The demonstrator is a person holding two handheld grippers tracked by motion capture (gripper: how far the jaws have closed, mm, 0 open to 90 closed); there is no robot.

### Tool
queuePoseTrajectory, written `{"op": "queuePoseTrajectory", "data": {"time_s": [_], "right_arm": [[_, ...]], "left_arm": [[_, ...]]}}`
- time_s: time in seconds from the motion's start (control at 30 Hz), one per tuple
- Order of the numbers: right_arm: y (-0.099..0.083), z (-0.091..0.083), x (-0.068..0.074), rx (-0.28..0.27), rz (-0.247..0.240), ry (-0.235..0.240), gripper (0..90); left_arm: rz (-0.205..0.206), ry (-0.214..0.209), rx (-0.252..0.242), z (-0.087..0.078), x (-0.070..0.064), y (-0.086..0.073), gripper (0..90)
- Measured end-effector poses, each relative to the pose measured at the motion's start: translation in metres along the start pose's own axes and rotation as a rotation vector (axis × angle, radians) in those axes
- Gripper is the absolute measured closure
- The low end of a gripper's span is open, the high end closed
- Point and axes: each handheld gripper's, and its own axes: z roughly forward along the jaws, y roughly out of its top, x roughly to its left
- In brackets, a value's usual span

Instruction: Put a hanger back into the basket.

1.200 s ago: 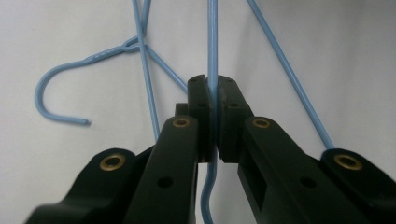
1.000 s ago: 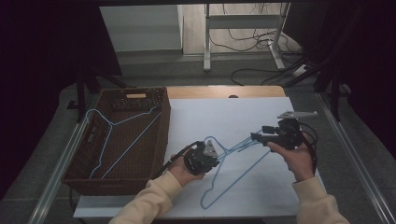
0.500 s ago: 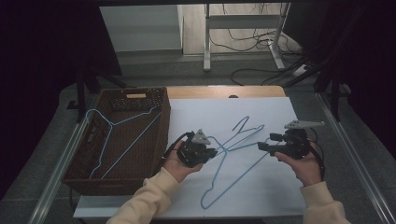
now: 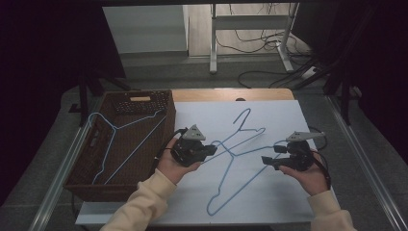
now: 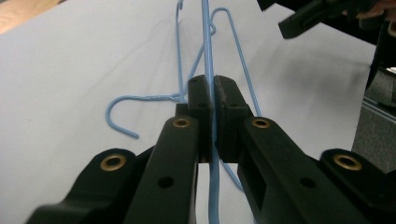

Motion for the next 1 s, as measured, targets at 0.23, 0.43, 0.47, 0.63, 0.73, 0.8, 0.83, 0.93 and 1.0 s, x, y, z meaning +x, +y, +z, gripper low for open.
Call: {"op": "queuePoseTrajectory", "data": {"time_s": [0.23, 0.43, 0.47, 0.63, 0.73, 0.8, 0.83, 0.93, 1.0], "right_arm": [[-0.001, 0.005, 0.002, 0.018, -0.017, 0.004, 26.4], [-0.002, 0.008, 0.004, 0.031, -0.032, 0.007, 26.0], [-0.002, 0.009, 0.004, 0.033, -0.034, 0.006, 25.9], [-0.002, 0.009, 0.004, 0.032, -0.035, 0.004, 25.9], [-0.003, 0.010, 0.003, 0.034, -0.037, 0.003, 25.7], [-0.003, 0.010, 0.004, 0.037, -0.040, 0.001, 25.5], [-0.003, 0.010, 0.004, 0.037, -0.039, 0.002, 25.5], [-0.003, 0.011, 0.004, 0.036, -0.037, 0.000, 25.4], [-0.003, 0.011, 0.003, 0.039, -0.038, -0.002, 25.4]], "left_arm": [[-0.012, 0.015, -0.031, -0.022, 0.005, 0.000, 86.5], [-0.040, 0.024, -0.069, -0.043, 0.013, -0.005, 86.5], [-0.044, 0.025, -0.074, -0.047, 0.014, -0.007, 86.5], [-0.070, 0.027, -0.110, -0.070, 0.023, -0.014, 86.5], [-0.088, 0.034, -0.140, -0.085, 0.029, -0.019, 86.5], [-0.097, 0.043, -0.157, -0.094, 0.033, -0.022, 86.5], [-0.103, 0.048, -0.166, -0.099, 0.035, -0.024, 86.5], [-0.120, 0.061, -0.196, -0.112, 0.041, -0.029, 86.5], [-0.127, 0.074, -0.205, -0.120, 0.044, -0.033, 86.5]]}}
